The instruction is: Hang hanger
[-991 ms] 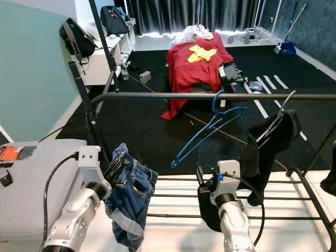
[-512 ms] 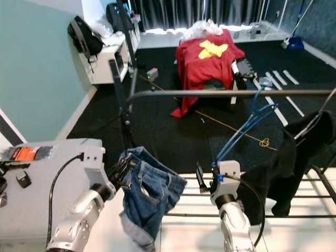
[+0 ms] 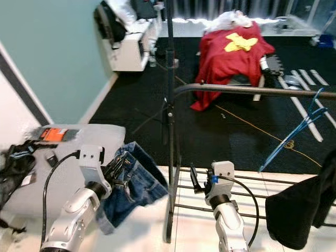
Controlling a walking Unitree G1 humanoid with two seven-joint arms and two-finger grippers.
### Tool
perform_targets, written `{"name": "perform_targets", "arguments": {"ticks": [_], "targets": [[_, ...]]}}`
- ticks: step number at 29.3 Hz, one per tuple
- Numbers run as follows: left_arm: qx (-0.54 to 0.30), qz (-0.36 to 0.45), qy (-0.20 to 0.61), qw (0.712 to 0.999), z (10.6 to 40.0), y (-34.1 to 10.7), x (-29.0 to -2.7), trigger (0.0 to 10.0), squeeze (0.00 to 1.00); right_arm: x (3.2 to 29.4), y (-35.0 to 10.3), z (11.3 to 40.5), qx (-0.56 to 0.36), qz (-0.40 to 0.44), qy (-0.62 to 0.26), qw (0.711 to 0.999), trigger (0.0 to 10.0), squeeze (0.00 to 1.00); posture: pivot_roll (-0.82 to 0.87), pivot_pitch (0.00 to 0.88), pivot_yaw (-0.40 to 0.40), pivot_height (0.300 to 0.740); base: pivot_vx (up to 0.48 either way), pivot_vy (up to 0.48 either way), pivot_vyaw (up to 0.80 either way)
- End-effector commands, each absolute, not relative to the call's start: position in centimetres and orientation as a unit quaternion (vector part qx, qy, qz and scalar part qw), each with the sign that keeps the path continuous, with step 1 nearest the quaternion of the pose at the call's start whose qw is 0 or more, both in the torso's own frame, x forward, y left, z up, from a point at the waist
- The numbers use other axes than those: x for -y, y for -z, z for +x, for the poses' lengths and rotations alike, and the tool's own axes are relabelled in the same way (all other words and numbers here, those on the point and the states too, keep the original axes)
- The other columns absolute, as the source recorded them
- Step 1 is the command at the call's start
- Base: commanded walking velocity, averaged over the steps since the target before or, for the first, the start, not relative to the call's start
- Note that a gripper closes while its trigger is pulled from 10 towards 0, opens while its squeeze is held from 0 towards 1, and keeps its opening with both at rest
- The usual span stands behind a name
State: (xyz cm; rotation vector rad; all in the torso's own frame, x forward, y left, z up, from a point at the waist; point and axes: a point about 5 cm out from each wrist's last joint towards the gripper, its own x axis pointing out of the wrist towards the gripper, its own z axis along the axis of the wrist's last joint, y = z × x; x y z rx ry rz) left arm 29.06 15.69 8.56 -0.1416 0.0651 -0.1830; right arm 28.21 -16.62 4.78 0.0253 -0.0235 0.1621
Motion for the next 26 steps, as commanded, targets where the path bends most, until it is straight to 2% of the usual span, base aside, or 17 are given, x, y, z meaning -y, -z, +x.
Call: {"name": "perform_targets", "arguments": {"ticks": [1,17,21,26], "targets": [[-0.013,-0.079,0.090,0.993,29.4,-9.5,-15.4,10.0,0.00,17.2,-4.6,27.9,0.012,0.016,-0.068,0.997,10.0,0.00,0.09,0.051,0.055,0.740,0.000,0.000,0.00],[-0.021,-0.064,0.056,0.996,30.0,-9.4,-16.2,10.0,0.00,16.7,-5.4,28.3,0.033,0.013,-0.081,0.996,10.0,0.00,0.09,0.053,0.061,0.740,0.000,0.000,0.00],[-0.020,-0.064,0.051,0.996,30.0,-9.3,-16.3,10.0,0.00,16.3,-6.7,28.2,0.080,-0.026,-0.103,0.991,10.0,0.00,0.09,0.051,0.065,0.740,0.000,0.000,0.00],[-0.019,-0.067,0.054,0.996,29.9,-9.3,-16.3,10.0,0.00,16.2,-7.8,28.3,0.115,-0.034,-0.102,0.988,10.0,0.00,0.08,0.049,0.063,0.740,0.000,0.000,0.00]]}}
